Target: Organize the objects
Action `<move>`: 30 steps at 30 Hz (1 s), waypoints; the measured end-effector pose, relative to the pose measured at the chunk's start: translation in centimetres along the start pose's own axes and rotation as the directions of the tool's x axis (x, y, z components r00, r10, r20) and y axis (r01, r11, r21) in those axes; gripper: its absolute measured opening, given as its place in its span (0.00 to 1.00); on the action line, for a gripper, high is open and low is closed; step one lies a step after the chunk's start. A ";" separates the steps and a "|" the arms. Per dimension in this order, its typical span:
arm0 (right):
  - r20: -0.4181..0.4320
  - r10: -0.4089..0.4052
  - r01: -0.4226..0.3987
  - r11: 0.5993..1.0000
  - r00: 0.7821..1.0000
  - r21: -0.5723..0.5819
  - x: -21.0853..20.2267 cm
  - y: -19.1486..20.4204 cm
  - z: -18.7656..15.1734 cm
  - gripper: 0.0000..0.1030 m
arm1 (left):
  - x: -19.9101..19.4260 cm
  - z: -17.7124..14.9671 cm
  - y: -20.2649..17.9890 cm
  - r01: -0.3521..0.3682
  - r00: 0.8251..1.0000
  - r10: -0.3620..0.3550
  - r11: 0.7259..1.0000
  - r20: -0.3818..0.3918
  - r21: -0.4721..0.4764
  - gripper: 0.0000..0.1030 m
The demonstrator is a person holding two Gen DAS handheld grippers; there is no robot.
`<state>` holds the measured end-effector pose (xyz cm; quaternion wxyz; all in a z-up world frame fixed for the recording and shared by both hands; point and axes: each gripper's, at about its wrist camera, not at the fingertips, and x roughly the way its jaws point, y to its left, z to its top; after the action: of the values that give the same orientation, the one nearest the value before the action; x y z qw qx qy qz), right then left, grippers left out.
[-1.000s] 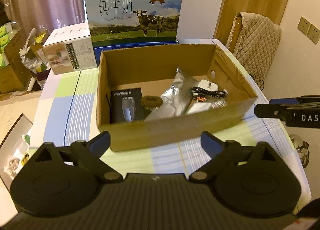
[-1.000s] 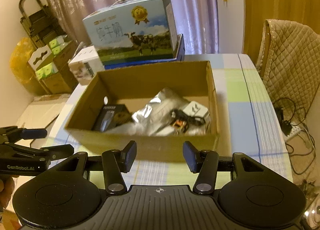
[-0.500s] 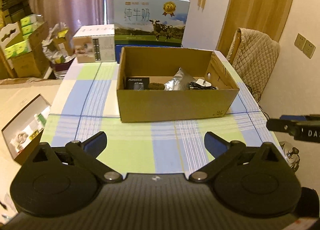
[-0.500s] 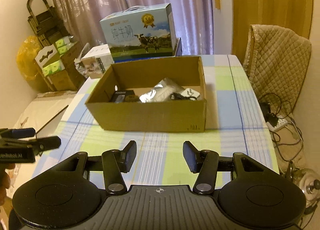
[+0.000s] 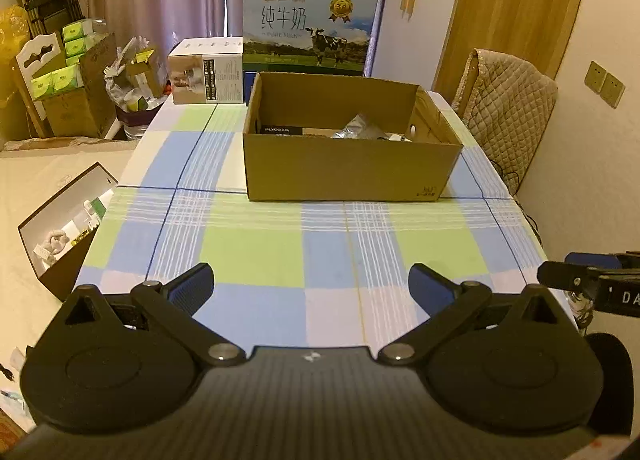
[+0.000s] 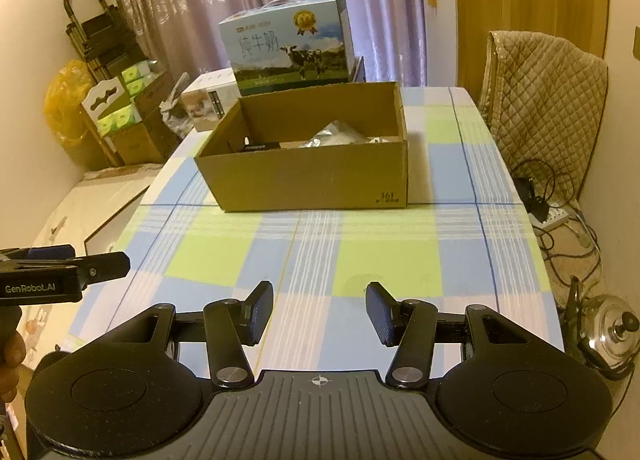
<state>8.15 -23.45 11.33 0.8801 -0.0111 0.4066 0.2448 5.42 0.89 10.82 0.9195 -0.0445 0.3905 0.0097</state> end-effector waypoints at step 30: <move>-0.014 0.024 -0.025 0.999 1.000 -0.026 0.1 1.6 -1.2 0.47 | -1.2 -1.8 -1.8 -0.010 1.000 0.010 1.000 -0.001 0.027 0.99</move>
<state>6.64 -22.26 10.79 0.8741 -0.0192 0.4094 0.2608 3.37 -1.03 10.58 0.9197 -0.0300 0.3914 0.0091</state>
